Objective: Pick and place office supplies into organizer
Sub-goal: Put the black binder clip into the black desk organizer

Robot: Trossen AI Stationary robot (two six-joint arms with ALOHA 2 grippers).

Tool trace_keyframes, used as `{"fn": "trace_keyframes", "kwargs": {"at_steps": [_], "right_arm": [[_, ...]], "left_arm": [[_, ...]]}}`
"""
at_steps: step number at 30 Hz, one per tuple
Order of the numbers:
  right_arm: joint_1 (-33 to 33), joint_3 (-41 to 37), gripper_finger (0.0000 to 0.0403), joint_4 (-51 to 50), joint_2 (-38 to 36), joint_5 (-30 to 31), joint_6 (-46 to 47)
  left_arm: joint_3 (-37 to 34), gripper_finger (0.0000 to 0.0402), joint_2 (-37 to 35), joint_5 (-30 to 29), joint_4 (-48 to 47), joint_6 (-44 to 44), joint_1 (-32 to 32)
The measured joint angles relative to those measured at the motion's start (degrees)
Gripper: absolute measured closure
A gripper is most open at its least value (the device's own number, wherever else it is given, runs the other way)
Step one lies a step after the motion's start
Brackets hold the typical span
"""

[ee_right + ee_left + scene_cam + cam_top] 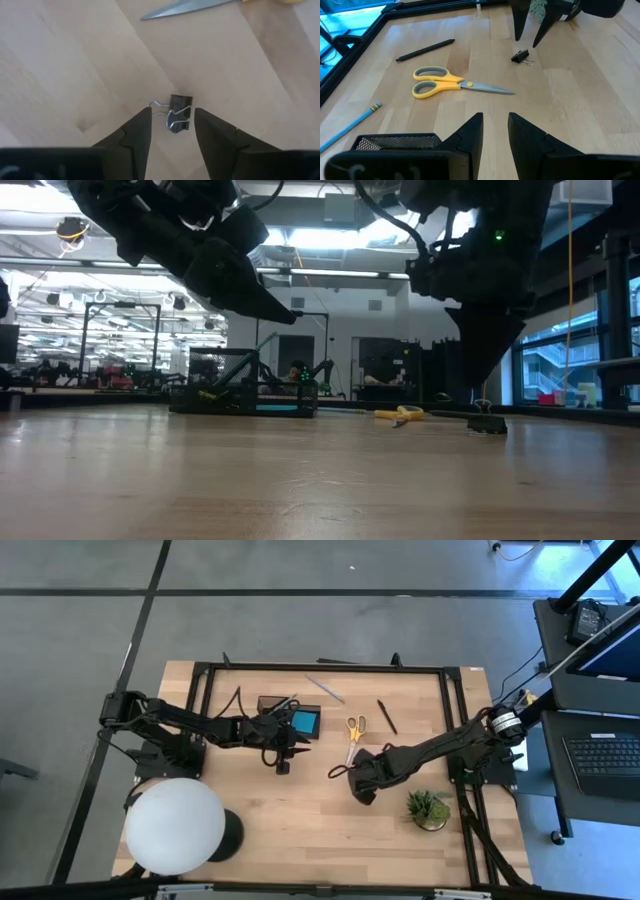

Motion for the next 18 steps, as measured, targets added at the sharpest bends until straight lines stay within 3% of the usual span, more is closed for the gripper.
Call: {"fn": "trace_keyframes", "kwargs": {"at_steps": [12, 18], "right_arm": [[0.0, 0.0, 0.0253, 0.1, 5.0, -1.7, -1.6], [0.0, 0.0, 0.0287, 0.1, 5.0, -1.7, -1.8]], "left_arm": [[0.0, 0.0315, 0.0, 0.0, -0.8, -0.9, 0.0], [0.0, 0.0315, 0.0, 0.0, -0.8, -0.9, 0.0]]}}
